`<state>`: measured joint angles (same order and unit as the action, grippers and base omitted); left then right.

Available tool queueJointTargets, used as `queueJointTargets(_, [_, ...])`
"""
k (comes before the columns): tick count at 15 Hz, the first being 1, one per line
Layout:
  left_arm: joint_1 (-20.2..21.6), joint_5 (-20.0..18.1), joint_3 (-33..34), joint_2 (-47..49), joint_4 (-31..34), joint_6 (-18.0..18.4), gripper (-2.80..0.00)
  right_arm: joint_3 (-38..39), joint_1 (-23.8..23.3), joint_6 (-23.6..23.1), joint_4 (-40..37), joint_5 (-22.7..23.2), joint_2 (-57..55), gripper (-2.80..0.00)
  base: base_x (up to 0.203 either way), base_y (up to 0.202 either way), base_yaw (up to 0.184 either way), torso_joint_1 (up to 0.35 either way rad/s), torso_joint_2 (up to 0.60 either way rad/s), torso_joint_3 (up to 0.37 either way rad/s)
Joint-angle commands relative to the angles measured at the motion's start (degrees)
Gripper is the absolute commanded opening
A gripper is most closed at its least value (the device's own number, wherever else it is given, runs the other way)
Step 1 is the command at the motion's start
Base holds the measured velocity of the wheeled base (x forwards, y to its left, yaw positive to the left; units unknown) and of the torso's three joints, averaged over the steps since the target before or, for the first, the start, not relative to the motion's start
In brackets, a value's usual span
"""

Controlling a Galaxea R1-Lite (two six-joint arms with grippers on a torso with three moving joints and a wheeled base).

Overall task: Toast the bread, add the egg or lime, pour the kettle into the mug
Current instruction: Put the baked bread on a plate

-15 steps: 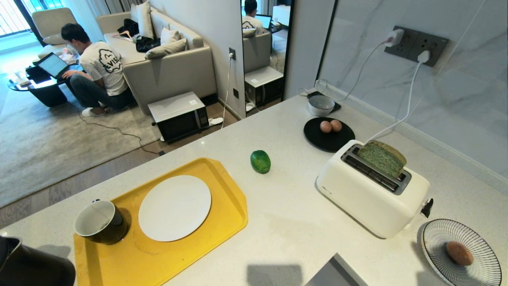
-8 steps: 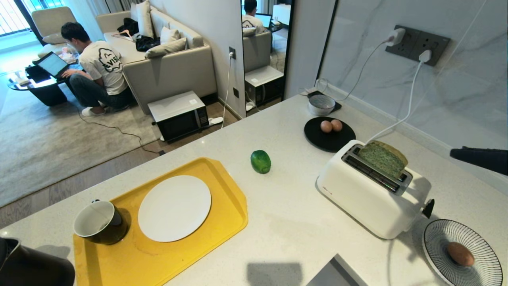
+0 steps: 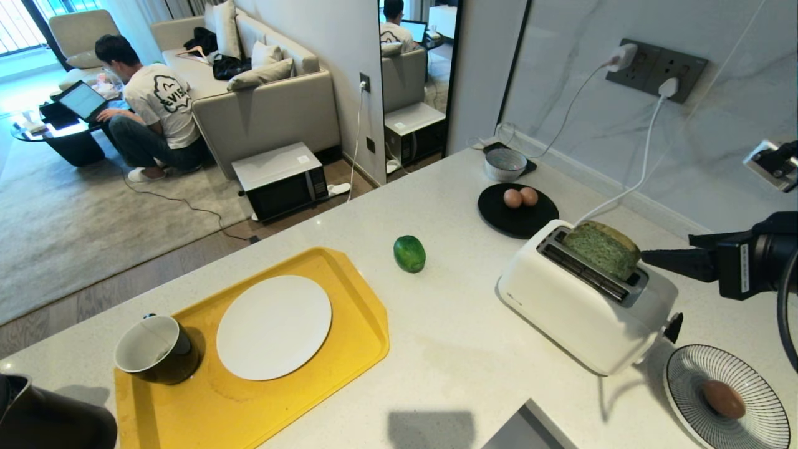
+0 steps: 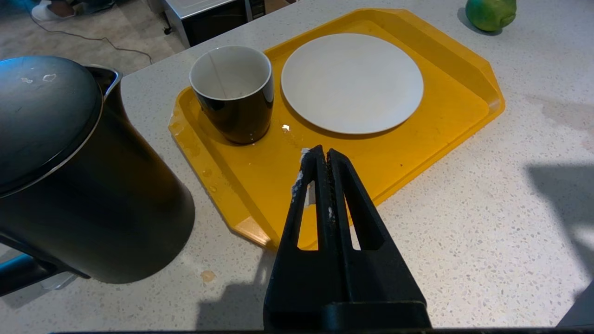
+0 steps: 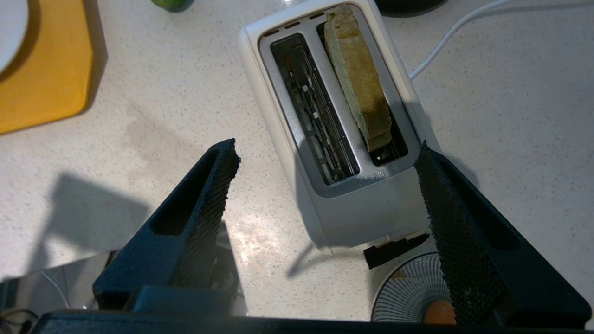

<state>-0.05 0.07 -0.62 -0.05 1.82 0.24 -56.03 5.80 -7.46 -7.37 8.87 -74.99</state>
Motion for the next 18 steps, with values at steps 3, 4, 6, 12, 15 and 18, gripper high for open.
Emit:
queueJointTargets(3, [0.0, 0.0, 0.0, 0.0, 0.0, 0.0, -2.80, -3.2, 0.0, -3.2, 0.2, 0.1, -6.5, 0.00, 0.000, 0.000, 0.000, 0.000, 0.00, 0.000])
queueJointTargets(4, [0.0, 0.0, 0.0, 0.0, 0.0, 0.0, -2.80, -3.8, 0.0, -3.3, 0.3, 0.1, -7.6, 0.00, 0.000, 0.000, 0.000, 0.000, 0.00, 0.000])
queueJointTargets(6, [0.0, 0.0, 0.0, 0.0, 0.0, 0.0, -2.80, -4.6, -0.6, -4.4, 0.4, 0.1, -9.6, 0.00, 0.000, 0.000, 0.000, 0.000, 0.00, 0.000])
queueJointTargets(12, [0.0, 0.0, 0.0, 0.0, 0.0, -0.1, -2.80, -6.8, -3.5, -6.2, 0.5, 0.3, -14.8, 0.00, 0.000, 0.000, 0.000, 0.000, 0.00, 0.000])
queueJointTargets(15, [0.0, 0.0, 0.0, 0.0, 0.0, 0.0, -2.80, -8.2, -3.5, -6.4, 0.5, 0.3, -16.2, 0.00, 0.000, 0.000, 0.000, 0.000, 0.00, 0.000])
queueJointTargets(18, [0.0, 0.0, 0.0, 0.0, 0.0, 0.0, -2.80, -8.8, -3.5, -8.9, 0.5, 0.4, -17.2, 0.00, 0.000, 0.000, 0.000, 0.000, 0.00, 0.000])
